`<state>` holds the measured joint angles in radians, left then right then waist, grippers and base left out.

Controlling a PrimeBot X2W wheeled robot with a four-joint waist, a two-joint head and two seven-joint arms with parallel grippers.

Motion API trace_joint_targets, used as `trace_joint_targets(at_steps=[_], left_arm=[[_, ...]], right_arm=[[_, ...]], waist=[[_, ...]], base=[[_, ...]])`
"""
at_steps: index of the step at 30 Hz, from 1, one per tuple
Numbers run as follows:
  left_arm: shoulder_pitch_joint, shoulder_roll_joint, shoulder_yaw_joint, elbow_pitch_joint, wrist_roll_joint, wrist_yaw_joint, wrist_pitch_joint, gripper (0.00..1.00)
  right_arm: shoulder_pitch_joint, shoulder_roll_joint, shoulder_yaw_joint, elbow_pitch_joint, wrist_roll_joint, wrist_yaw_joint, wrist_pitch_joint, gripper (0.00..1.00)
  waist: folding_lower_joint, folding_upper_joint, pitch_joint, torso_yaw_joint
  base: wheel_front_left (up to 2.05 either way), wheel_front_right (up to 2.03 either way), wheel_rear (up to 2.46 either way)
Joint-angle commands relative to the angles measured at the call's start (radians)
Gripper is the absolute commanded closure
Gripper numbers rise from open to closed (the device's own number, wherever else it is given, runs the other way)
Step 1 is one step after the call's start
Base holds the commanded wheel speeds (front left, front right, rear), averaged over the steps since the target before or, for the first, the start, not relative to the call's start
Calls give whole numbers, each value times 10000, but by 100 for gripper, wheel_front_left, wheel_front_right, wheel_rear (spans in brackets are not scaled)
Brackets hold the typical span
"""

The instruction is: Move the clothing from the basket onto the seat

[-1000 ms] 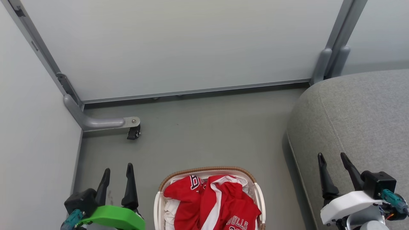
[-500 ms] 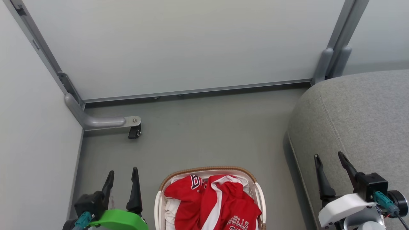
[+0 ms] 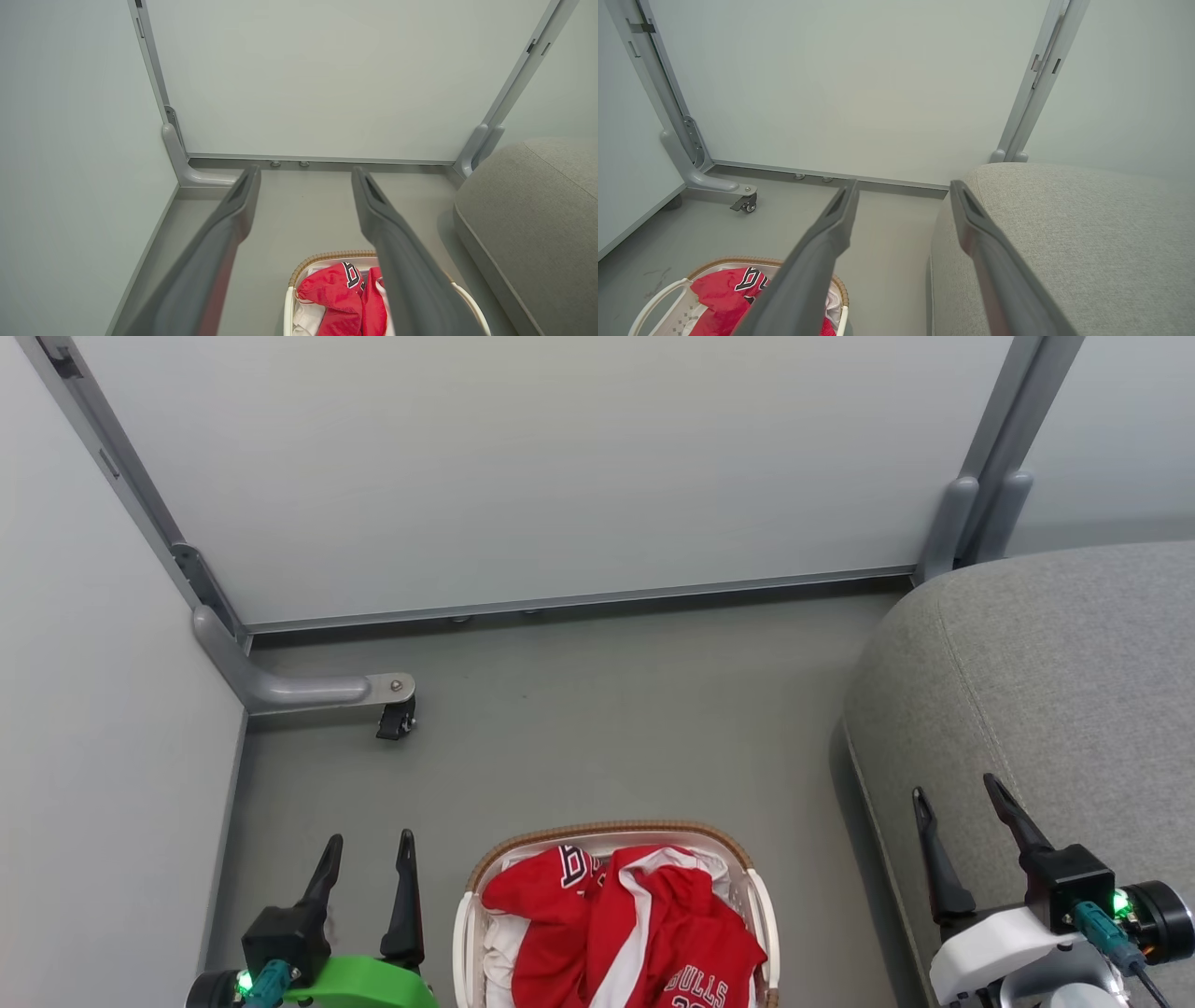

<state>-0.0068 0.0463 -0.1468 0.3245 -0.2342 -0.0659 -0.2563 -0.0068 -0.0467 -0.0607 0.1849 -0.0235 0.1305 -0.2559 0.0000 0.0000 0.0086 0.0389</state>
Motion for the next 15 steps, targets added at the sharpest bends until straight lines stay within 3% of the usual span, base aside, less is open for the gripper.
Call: trace_joint_targets(at_steps=[1, 15], left_arm=[[137, 71, -24, 5, 208, 32, -75, 0], [85, 69, 2, 140, -3, 22, -89, 0]], right_arm=[[135, -64, -12, -40, -209, 4, -82, 0], [104, -64, -43, -29, -220, -1, -110, 0]], waist=[[0, 0, 7, 4], [0, 0, 25, -2]], base=[[0, 0, 0], [0, 0, 0]])
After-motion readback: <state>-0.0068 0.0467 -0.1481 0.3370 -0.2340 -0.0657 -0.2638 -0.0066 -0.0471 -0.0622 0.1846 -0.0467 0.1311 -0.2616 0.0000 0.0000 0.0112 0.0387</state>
